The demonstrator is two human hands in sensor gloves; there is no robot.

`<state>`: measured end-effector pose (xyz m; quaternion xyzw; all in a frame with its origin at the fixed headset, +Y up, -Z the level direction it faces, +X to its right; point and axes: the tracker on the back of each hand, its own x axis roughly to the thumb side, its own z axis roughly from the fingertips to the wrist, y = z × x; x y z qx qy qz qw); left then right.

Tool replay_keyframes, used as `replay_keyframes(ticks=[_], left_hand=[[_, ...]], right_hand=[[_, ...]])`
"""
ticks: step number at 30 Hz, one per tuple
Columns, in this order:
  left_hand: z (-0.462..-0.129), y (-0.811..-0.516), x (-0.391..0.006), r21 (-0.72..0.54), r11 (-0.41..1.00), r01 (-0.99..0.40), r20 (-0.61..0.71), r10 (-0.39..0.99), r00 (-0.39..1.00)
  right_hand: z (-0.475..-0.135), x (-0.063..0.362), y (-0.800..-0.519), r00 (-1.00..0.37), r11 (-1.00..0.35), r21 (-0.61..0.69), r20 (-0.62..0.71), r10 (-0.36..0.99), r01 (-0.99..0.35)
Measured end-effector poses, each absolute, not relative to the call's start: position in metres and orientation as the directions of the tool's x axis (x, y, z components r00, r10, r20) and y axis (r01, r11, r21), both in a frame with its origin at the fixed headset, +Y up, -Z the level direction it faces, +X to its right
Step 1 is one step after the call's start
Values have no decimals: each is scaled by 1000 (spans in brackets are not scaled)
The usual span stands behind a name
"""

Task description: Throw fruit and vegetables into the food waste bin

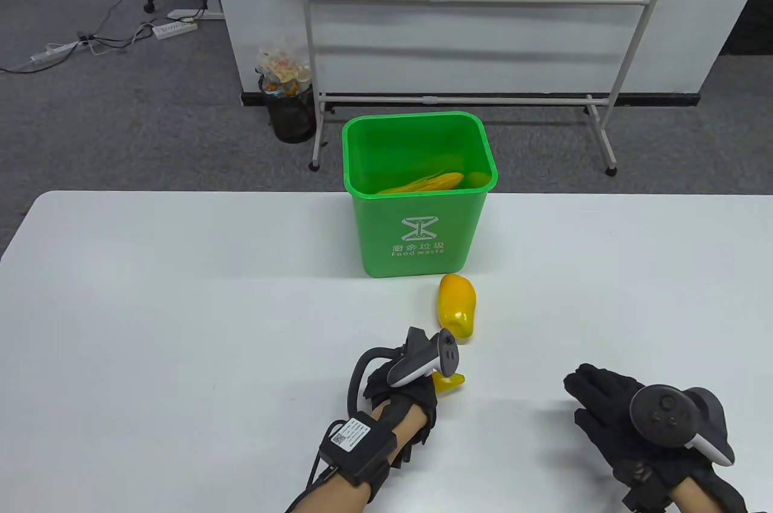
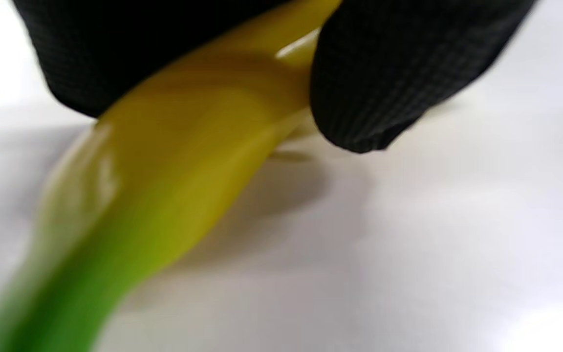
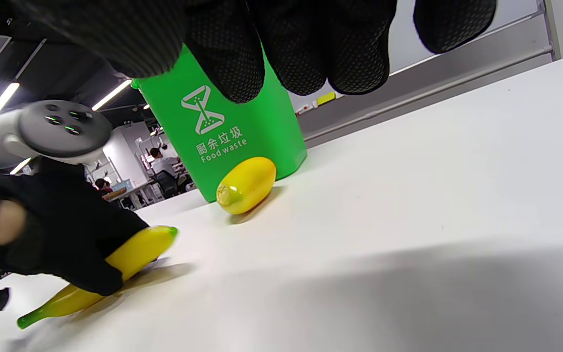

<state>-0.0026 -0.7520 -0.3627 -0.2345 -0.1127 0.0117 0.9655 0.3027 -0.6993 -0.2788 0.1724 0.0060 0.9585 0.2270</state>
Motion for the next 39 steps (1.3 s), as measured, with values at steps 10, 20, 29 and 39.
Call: replay_keyframes(ticks=[10, 20, 29, 39], left_hand=[[-326, -712, -1, -819, 121, -561, 124, 992, 33], [-461, -525, -49, -180, 124, -976, -26, 991, 130], [-450, -596, -74, -192, 53, -980, -27, 998, 59], [-436, -603, 1, -199, 721, -664, 319, 688, 652]], right_hand=[[-280, 298, -705, -839, -901, 122, 331, 432, -416], [-281, 294, -709, -842, -900, 146, 318, 436, -410], [-280, 293, -709, -838, -900, 154, 328, 435, -407], [-281, 293, -709, -840, -901, 158, 327, 434, -404]])
